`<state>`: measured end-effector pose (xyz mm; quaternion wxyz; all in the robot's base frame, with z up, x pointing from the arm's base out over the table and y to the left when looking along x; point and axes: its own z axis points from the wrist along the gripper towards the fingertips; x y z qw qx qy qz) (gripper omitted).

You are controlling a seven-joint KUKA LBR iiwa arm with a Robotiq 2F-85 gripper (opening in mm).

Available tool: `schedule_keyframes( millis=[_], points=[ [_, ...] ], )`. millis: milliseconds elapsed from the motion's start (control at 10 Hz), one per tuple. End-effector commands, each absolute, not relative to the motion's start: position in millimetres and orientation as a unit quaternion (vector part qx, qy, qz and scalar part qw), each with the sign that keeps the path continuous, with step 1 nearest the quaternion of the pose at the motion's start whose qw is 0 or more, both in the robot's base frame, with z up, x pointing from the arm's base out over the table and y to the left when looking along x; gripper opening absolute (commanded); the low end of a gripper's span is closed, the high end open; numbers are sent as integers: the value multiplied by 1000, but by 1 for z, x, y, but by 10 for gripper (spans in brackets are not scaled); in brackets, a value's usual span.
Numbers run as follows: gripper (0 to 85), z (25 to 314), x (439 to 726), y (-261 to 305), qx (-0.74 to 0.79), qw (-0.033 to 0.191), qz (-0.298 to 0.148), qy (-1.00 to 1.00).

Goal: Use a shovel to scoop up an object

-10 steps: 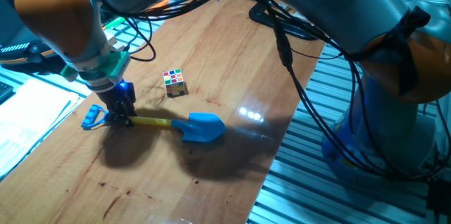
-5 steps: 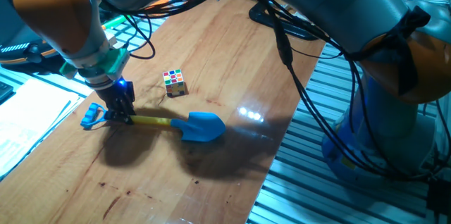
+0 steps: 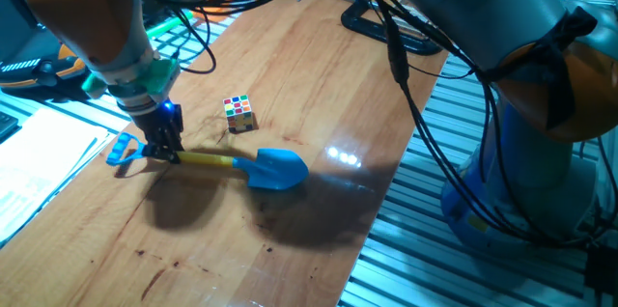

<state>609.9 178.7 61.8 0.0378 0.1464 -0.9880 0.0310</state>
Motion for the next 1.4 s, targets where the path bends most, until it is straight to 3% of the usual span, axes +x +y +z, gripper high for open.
schedule_keyframes(
  millis=[0, 800, 1300],
  points=[
    [0, 67, 611, 178, 152, 36, 33, -987],
    [0, 93, 614, 174, 183, 27, 25, -982],
    [0, 113, 611, 143, 145, 31, 24, -989]
  ],
)
